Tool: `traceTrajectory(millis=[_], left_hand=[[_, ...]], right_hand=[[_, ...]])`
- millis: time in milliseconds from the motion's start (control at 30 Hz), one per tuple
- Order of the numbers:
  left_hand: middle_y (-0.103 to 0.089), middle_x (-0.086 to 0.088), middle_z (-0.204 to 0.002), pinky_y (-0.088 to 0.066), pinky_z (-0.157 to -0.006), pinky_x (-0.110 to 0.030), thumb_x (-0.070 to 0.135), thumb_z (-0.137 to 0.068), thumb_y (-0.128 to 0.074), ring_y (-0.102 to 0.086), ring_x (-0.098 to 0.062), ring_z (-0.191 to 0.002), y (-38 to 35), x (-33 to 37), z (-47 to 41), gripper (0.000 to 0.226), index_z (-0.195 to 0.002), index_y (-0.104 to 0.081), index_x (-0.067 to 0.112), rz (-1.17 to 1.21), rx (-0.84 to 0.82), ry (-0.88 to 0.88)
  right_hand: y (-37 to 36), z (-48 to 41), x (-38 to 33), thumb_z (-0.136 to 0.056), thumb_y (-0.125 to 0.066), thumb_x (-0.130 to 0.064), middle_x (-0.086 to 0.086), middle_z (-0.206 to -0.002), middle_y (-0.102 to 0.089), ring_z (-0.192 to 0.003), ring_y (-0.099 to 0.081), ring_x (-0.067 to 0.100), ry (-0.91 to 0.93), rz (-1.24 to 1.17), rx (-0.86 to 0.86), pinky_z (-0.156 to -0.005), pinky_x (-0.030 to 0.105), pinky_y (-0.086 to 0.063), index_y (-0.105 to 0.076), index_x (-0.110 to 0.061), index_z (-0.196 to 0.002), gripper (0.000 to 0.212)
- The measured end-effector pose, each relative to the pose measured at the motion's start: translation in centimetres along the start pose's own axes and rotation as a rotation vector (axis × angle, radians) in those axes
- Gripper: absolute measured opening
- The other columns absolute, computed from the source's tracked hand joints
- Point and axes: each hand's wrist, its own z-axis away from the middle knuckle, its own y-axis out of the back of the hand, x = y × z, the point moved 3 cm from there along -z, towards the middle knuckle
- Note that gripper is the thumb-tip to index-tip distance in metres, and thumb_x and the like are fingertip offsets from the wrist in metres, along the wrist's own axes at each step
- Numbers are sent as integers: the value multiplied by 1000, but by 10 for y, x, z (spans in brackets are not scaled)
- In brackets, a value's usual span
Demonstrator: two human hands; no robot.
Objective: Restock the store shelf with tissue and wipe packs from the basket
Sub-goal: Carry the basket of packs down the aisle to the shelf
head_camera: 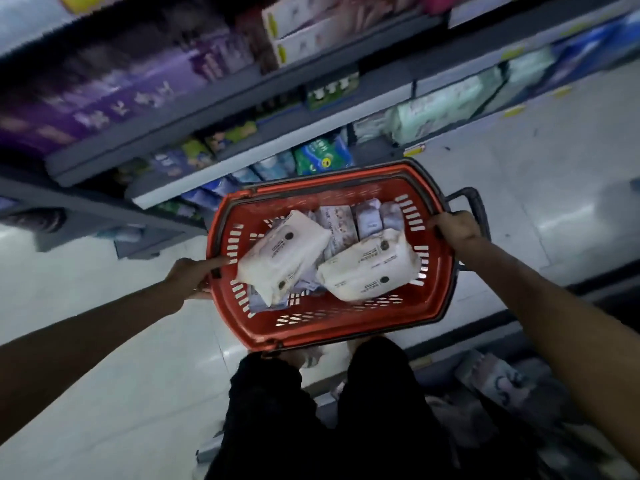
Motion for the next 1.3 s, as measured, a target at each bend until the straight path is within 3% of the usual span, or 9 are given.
traceTrajectory(millis=[133, 200, 300, 400, 500, 633, 800, 1000, 1300], left_hand=[[-81, -11, -93, -65, -76, -47, 45, -70, -93, -78, -30, -87, -56, 85, 41, 58, -112, -76, 9, -69, -66, -114], [-81, -8, -86, -66, -72, -46, 45, -77, -89, -78, -29, -80, -87, 126, 56, 45, -106, -76, 13, -78, -70, -201], [-80, -17, -88, -61, -83, -58, 72, -67, -83, -77, -34, -73, -134, 175, 67, 73, -101, -77, 8, -86, -86, -200], [-77, -28, -101, -64, -76, -56, 71, -82, -68, -76, -41, -84, -194, 227, 84, 76, -113, -76, 2, -134, -163, -230], [-74, -33, -106, -65, -71, -51, 72, -86, -63, -72, -45, -91, -263, 281, 105, 79, -111, -76, -2, -154, -195, -275], [-74, -30, -97, -64, -68, -47, 86, -59, -71, -73, -36, -67, -353, 349, 121, 90, -92, -78, 2, -181, -225, -314], [-72, -12, -62, -57, -44, -26, 72, -89, -58, -69, -22, -48, -474, 423, 157, 71, -84, -71, 2, -266, -264, -347], [-77, -17, -81, -59, -53, -30, 71, -90, -58, -75, -28, -63, -592, 493, 192, 75, -103, -76, 0, -322, -266, -338], [-71, -16, -70, -58, -45, -28, 72, -89, -60, -68, -26, -53, -747, 578, 264, 76, -91, -71, -4, -250, -167, -303]], right_hand=[[103, 3, 10, -75, -74, -18, 13, -81, -72, -66, -67, 26, -49, -129, 53, -47, 21, -47, -73, 3, -96, 30], [151, -4, 20, -70, -76, -21, 15, -84, -74, -69, -69, 30, -66, -188, 99, -56, 28, -53, -74, 2, -90, 30], [218, -16, 35, -69, -77, -20, 14, -83, -75, -74, -71, 31, -72, -269, 171, -70, 40, -61, -73, -4, -79, 19], [282, -31, 52, -71, -76, -18, 12, -81, -74, -73, -70, 30, -88, -350, 242, -73, 40, -61, -71, -7, -76, 13], [345, -55, 74, -63, -78, -19, 14, -84, -75, -75, -72, 32, -130, -419, 305, -75, 45, -64, -72, -5, -79, 22], [426, -94, 103, -50, -77, -25, 16, -89, -76, -80, -73, 35, -209, -486, 341, -79, 51, -64, -75, -1, -92, 48], [521, -133, 136, -55, -78, -23, 16, -98, -75, -86, -73, 35, -308, -535, 408, -82, 49, -63, -74, -1, -105, 55], [633, -190, 169, -46, -75, -26, 19, -96, -75, -84, -73, 37, -353, -580, 411, -82, 53, -63, -74, 1, -103, 63], [802, -282, 185, -66, -76, -23, 18, -99, -75, -84, -71, 34, -318, -571, 326, -61, 31, -53, -74, -1, -105, 45]])
